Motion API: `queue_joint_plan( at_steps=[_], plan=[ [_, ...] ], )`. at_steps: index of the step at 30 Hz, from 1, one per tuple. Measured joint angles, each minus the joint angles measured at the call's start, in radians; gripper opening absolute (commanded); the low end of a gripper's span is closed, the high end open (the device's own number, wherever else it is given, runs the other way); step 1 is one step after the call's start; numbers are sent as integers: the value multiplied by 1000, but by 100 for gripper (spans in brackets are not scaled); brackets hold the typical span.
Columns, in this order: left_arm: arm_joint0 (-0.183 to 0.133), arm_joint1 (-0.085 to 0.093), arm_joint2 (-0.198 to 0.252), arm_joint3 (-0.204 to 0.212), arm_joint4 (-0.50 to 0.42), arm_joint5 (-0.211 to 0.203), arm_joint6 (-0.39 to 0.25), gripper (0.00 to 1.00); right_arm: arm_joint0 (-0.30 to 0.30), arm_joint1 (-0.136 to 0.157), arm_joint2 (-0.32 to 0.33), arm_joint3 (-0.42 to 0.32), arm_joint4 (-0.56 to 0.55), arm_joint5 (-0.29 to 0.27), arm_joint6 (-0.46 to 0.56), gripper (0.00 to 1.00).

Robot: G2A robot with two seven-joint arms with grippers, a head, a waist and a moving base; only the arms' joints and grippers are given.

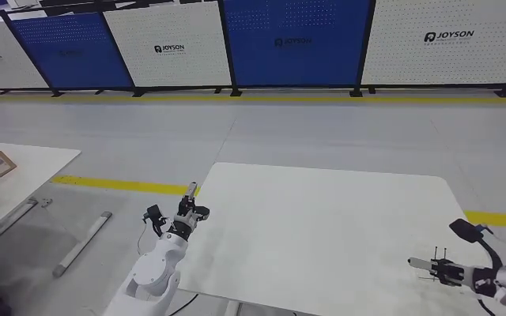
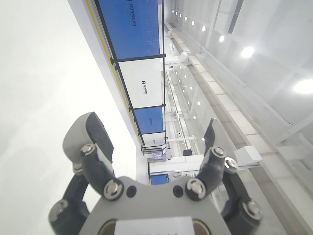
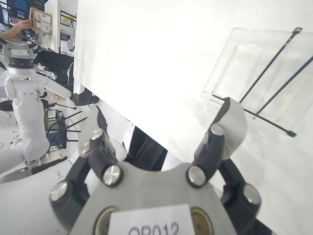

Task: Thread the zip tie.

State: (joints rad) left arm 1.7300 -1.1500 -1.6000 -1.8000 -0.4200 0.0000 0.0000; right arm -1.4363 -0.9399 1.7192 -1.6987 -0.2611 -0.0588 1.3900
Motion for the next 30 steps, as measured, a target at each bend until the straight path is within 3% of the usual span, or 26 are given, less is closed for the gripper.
queue_joint_plan(
  at_steps=[16,18,22,24,27,28,30],
  plan=[
    [0,0,0,0,0,0,0,100,0,1,2,2,2,-2,0,100],
    [0,0,0,0,0,0,0,100,-7,11,37,38,33,-36,0,100],
    [0,0,0,0,0,0,0,100,-48,51,118,89,112,-128,0,100],
    [0,0,0,0,0,0,0,100,-65,74,105,83,150,-177,0,100],
    [0,0,0,0,0,0,0,100,-65,133,66,107,223,-268,0,100],
    [0,0,0,0,0,0,0,100,-49,161,56,126,227,-266,0,100],
    [0,0,0,0,0,0,0,100,-31,188,40,137,224,-231,0,100]
  ],
)
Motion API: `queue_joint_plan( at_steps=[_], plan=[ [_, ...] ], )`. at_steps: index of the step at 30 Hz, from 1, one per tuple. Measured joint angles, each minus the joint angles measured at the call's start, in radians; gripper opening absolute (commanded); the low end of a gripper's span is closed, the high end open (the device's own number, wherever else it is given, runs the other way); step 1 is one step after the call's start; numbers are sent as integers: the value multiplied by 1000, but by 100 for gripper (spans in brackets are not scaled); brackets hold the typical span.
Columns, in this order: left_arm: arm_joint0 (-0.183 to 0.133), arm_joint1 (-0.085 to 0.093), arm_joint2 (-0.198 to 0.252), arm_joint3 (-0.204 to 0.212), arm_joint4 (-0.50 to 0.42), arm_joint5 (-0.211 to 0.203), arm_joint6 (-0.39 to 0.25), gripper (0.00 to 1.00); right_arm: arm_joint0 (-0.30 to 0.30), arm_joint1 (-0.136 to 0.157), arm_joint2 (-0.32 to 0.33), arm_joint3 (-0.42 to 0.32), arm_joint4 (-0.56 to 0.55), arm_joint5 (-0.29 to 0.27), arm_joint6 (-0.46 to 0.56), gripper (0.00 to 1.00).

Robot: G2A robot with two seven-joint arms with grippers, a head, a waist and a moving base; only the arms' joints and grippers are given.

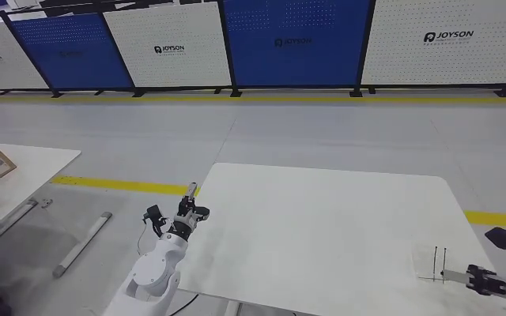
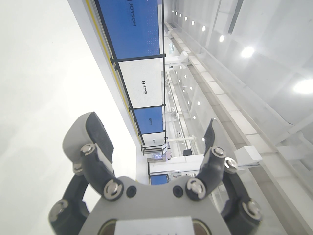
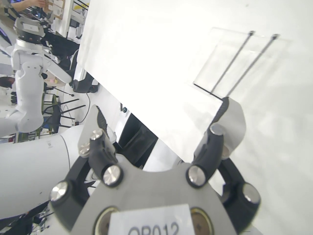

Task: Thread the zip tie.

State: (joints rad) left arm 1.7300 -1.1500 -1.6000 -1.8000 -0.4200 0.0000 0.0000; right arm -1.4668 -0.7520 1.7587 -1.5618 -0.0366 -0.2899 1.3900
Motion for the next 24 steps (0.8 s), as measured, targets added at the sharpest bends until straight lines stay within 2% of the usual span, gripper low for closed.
queue_joint_plan(
  at_steps=[12,15,19,22,24],
  plan=[
    [0,0,0,0,0,0,0,100,1,1,0,-1,-1,9,0,100],
    [0,0,0,0,0,0,0,100,-1,4,11,10,24,-16,0,100],
    [0,0,0,0,0,0,0,100,-15,25,50,54,54,-34,0,100],
    [0,0,0,0,0,0,0,100,-21,54,33,62,35,-44,0,100],
    [0,0,0,0,0,0,0,100,-4,74,4,70,13,-25,0,100]
  ],
)
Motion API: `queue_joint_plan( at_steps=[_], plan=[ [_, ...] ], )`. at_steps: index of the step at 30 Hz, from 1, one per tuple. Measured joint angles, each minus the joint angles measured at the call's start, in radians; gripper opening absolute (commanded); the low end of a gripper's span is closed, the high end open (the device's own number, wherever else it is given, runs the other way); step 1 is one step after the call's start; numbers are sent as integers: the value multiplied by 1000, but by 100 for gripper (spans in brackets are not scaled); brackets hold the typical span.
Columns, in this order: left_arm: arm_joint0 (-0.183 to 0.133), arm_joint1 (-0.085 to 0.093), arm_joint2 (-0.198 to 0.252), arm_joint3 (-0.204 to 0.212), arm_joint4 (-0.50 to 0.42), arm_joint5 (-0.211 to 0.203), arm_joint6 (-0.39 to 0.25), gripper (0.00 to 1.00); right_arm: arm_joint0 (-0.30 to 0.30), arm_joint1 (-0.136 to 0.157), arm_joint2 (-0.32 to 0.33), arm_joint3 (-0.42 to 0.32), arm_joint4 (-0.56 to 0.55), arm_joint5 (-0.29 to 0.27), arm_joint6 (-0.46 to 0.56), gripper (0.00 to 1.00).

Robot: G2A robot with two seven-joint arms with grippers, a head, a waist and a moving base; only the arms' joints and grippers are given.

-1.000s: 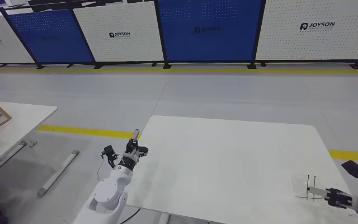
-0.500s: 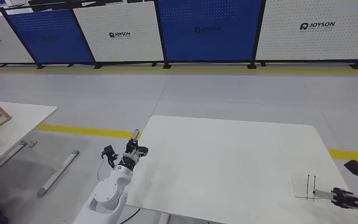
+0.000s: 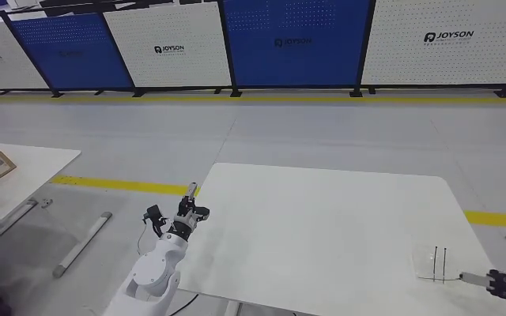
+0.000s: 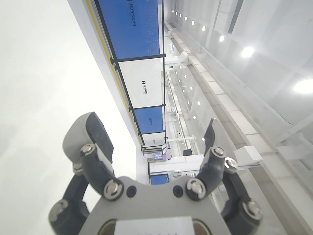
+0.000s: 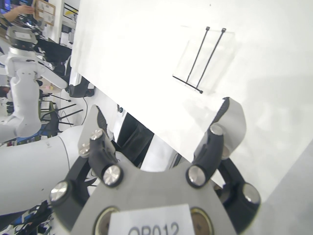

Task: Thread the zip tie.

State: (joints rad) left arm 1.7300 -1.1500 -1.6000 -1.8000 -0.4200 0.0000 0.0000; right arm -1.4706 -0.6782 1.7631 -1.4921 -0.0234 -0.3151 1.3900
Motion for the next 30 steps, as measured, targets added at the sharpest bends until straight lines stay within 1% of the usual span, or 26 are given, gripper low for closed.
queue_joint_plan(
  at_steps=[3,4,6,7,18,20,21,22,24,25,28,30],
  plan=[
    [0,0,0,0,0,0,0,100,55,28,-86,24,-3,30,0,100],
    [0,0,0,0,0,0,0,100,85,38,-128,40,-5,38,0,100],
    [0,0,0,0,0,0,0,100,124,48,-187,62,-5,42,0,100],
    [0,0,0,0,0,0,0,100,132,49,-201,67,-4,42,0,100],
    [0,0,0,0,0,0,0,100,129,49,-192,65,-4,42,0,100],
    [0,0,0,0,0,0,0,100,138,46,-202,77,7,53,0,100],
    [0,0,0,0,0,0,0,100,151,45,-216,90,25,79,0,100],
    [0,0,0,0,0,0,0,100,175,45,-239,109,49,132,0,100],
    [0,0,0,0,0,0,0,100,216,47,-276,136,70,211,0,100],
    [0,0,0,0,0,0,0,100,242,50,-307,152,81,250,0,100],
    [0,0,0,0,0,0,0,100,315,58,-390,199,90,319,0,100],
    [0,0,0,0,0,0,0,100,353,62,-445,221,81,341,0,100]
  ],
)
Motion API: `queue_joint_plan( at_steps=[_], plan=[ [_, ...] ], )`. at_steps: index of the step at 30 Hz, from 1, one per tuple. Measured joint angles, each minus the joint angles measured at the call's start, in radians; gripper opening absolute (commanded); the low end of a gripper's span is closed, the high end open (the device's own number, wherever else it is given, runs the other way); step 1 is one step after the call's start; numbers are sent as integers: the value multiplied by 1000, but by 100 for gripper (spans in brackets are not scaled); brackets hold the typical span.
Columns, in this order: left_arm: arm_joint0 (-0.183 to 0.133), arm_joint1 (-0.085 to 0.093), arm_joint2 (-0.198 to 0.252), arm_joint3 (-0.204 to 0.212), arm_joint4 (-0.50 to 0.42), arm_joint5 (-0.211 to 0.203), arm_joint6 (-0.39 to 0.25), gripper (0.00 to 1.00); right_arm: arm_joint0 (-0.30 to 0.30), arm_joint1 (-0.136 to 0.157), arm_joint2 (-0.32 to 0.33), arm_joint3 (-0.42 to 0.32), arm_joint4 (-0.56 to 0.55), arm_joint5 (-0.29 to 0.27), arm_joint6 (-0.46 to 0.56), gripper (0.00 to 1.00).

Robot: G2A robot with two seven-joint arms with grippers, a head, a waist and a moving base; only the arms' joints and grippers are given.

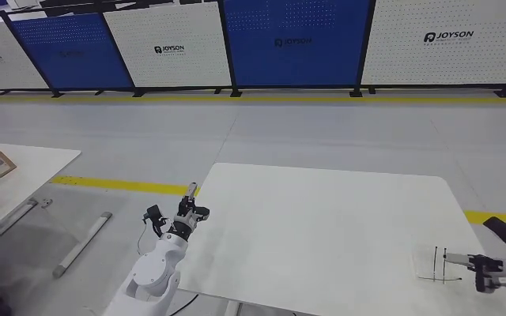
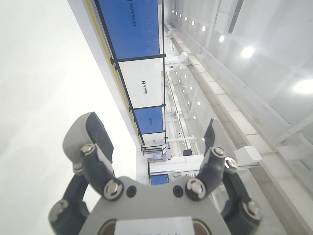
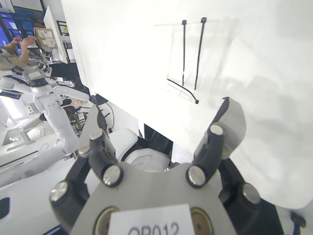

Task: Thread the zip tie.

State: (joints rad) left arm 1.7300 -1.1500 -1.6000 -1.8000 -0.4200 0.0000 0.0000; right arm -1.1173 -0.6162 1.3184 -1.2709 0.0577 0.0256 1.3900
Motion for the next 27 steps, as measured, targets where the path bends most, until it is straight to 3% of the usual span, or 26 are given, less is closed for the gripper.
queue_joint_plan(
  at_steps=[4,15,20,24,25,26,27],
  plan=[
    [0,0,0,0,0,0,0,100,64,9,-86,50,-7,-5,0,100],
    [0,0,0,0,0,0,0,100,68,9,-88,57,-1,-9,0,100],
    [0,0,0,0,0,0,0,100,27,15,-68,37,-28,20,-76,100],
    [0,0,0,0,0,0,0,100,-19,30,-21,8,-35,33,-79,100],
    [0,0,0,0,0,0,0,100,-30,33,-9,1,-36,36,-78,89],
    [0,0,0,0,0,0,0,100,-38,35,-3,-5,-38,38,-77,67],
    [0,0,0,0,0,0,0,100,-45,37,2,-11,-41,40,-76,62]
  ],
)
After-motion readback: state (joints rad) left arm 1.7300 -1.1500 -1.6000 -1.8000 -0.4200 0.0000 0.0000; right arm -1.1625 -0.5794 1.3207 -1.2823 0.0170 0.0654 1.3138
